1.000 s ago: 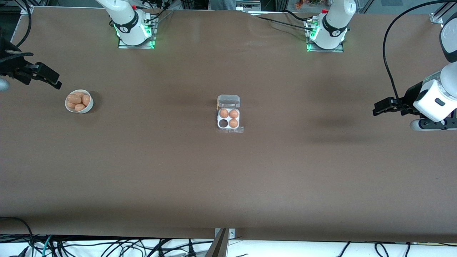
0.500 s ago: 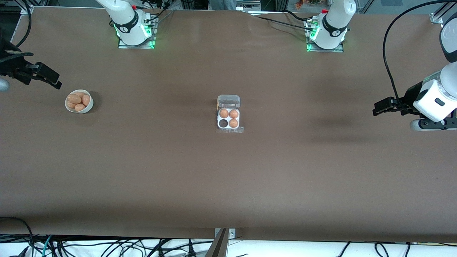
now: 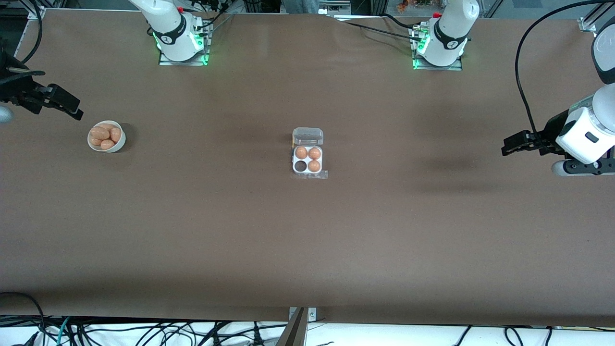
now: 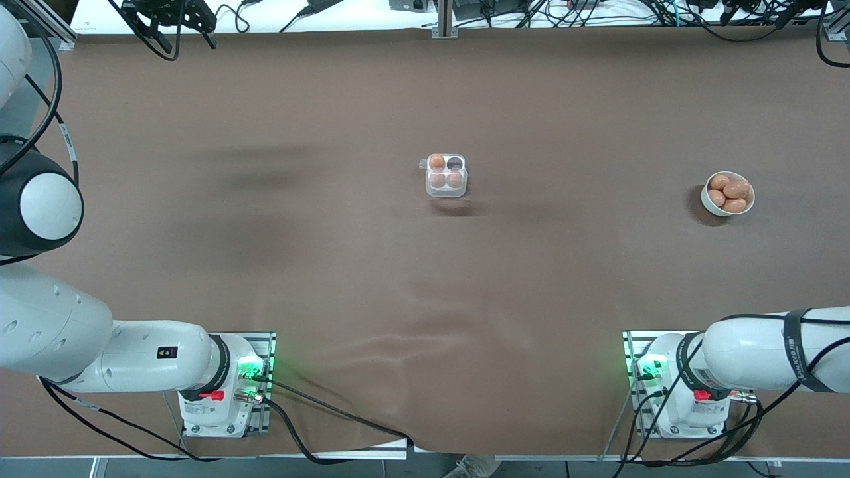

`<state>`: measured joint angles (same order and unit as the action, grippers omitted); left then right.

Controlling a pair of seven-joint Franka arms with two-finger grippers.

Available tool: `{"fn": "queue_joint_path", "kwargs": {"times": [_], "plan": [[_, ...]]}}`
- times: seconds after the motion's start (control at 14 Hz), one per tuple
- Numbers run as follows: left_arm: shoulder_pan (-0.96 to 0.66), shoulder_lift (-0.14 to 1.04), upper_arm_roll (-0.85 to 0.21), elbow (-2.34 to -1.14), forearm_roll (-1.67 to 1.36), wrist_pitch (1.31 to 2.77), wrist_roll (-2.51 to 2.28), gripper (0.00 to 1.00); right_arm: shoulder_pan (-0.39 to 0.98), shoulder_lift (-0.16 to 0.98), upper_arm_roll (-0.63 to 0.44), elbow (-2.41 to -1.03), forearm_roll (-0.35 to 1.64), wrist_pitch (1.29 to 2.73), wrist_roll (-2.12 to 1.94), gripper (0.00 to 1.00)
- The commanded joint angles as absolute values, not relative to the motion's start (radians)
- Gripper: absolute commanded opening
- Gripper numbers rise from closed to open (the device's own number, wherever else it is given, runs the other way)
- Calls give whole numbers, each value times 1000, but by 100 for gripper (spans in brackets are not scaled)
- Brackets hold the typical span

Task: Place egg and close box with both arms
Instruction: 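Move the right gripper over the white egg bowl and lower it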

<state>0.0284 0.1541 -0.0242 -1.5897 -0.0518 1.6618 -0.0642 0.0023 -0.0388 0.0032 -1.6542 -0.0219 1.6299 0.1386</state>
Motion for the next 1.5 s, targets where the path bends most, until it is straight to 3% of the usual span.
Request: {"fn": "queue_joint_path", "kwargs": {"times": [0.0,0.5,0.71,1.14,1.43], "plan": [[40,161,-29,-1571,-69,1641,-38,100,8,-2,8,-1637,-20,1614,111,100],[40,161,-29,-1571,-69,1641,-40,100,-34,239,-17,-1663,-121,1572,110,100],[40,161,-29,-1571,-69,1641,-40,100,-43,249,-84,-1767,-120,1707,17,100],[40,161,-29,-1571,-69,1641,-40,100,-44,195,-244,-2106,-100,2092,-219,100],[40,161,-29,-1571,-69,1641,-40,100,-44,202,-291,-2193,-35,2172,-366,100]]}}
